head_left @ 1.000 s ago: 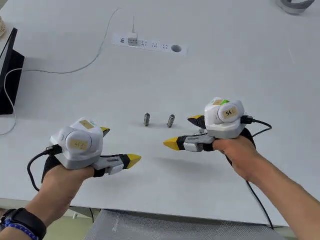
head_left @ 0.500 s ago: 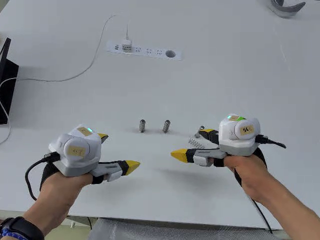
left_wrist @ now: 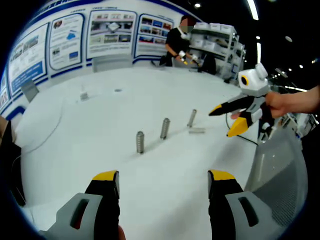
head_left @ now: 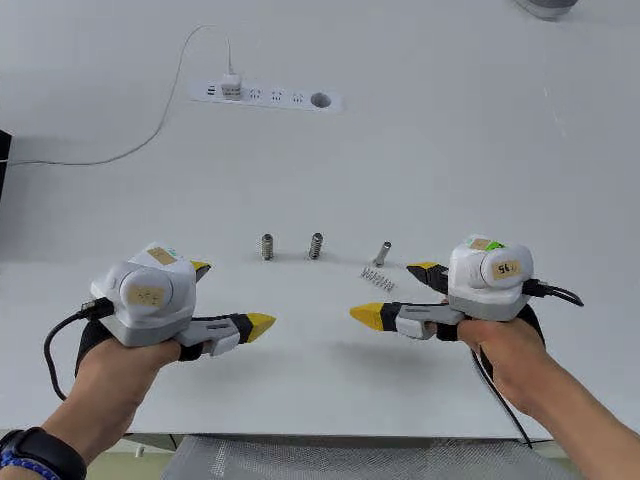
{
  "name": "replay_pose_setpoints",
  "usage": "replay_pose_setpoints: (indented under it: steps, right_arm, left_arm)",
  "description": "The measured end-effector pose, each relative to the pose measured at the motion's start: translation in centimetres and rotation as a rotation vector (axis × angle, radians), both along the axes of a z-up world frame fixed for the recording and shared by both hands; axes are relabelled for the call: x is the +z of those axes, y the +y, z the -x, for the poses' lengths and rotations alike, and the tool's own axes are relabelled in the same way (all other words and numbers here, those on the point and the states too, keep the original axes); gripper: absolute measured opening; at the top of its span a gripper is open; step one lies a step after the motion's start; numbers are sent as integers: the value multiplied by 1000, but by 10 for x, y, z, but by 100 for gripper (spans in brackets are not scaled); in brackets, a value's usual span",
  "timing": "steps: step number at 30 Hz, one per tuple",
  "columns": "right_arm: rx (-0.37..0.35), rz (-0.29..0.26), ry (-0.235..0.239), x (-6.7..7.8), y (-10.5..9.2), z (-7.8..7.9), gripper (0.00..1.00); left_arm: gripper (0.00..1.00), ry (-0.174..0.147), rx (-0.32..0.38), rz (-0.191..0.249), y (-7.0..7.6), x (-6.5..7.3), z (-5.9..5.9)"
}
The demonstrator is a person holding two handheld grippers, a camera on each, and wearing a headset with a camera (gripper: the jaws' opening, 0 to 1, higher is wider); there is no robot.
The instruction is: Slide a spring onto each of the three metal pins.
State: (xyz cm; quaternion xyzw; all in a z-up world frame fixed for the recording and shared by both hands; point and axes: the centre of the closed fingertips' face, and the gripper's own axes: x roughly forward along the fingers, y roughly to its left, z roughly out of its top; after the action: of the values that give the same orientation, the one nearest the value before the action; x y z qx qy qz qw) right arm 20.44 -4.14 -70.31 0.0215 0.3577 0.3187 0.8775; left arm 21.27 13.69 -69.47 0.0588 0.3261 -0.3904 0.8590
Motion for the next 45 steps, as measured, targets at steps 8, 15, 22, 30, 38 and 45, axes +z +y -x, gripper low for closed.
replay_pose_setpoints:
  steps: [8, 15, 22, 30, 38, 45]
  right_arm:
    - [-1, 4, -3, 0, -12, 5, 82]
    - [-1, -3, -2, -2, -17, 9, 85]
    - [-2, -1, 6, -6, -24, 14, 86]
    - [5, -2, 6, -5, -31, 21, 86]
    - [-20, -14, 7, -1, -40, 24, 86]
    - [-21, -12, 25, -7, -44, 34, 86]
  left_arm:
    - [74, 2, -7, 2, -11, 1, 1]
    - [75, 10, -19, 1, -23, 3, 6]
    - [76, 11, -36, -2, -32, 5, 7]
    - [76, 6, -72, -12, -48, 3, 8]
    - [76, -6, -119, -14, -67, 2, 9]
    - [76, -22, -182, -13, -88, 4, 7]
